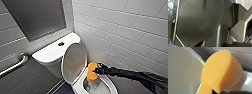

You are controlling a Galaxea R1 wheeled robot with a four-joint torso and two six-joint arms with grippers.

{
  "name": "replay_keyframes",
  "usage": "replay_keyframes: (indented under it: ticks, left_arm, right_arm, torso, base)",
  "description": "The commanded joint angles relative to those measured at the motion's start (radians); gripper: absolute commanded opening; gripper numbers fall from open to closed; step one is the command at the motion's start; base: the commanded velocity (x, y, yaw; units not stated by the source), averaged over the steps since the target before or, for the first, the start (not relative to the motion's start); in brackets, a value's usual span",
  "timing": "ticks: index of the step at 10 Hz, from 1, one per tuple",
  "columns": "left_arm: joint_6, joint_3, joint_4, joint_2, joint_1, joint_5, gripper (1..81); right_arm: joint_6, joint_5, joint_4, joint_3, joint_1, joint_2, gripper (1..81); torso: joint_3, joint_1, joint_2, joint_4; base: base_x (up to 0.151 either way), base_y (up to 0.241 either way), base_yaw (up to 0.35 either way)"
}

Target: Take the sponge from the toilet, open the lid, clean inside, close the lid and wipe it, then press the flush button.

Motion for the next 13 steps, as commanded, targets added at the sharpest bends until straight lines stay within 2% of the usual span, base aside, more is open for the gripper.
replay_keyframes:
  ticks: [1, 7, 8, 10, 13]
  left_arm:
    - [0.000, 0.029, 0.001, -0.022, 0.026, 0.071, 81.1]
    - [0.000, 0.116, 0.010, -0.063, 0.070, 0.045, 81.1]
    - [0.002, 0.132, 0.012, -0.071, 0.070, 0.045, 81.1]
    - [0.002, 0.133, 0.012, -0.071, 0.069, 0.045, 81.1]
    - [0.005, 0.167, 0.012, -0.083, 0.069, 0.045, 81.1]
  right_arm:
    - [0.005, 0.015, 0.020, -0.016, 0.132, 0.039, 1.0]
    - [0.005, 0.050, 0.018, -0.078, 0.035, 0.031, 1.0]
    - [0.005, 0.056, 0.020, -0.051, 0.027, -0.009, 1.0]
    - [0.006, 0.081, 0.020, 0.093, 0.000, -0.154, 1.0]
    - [0.032, 0.128, 0.018, 0.172, -0.072, -0.282, 1.0]
  torso:
    - [0.000, 0.000, 0.000, 0.000]
    - [0.000, 0.000, 0.000, 0.000]
    - [0.000, 0.000, 0.000, 0.000]
    - [0.000, 0.000, 0.000, 0.000]
    - [0.000, 0.000, 0.000, 0.000]
  base:
    - [0.000, 0.000, 0.000]
    - [0.000, 0.000, 0.000]
    - [0.000, 0.000, 0.000]
    - [0.000, 0.000, 0.000]
    - [0.000, 0.000, 0.000]
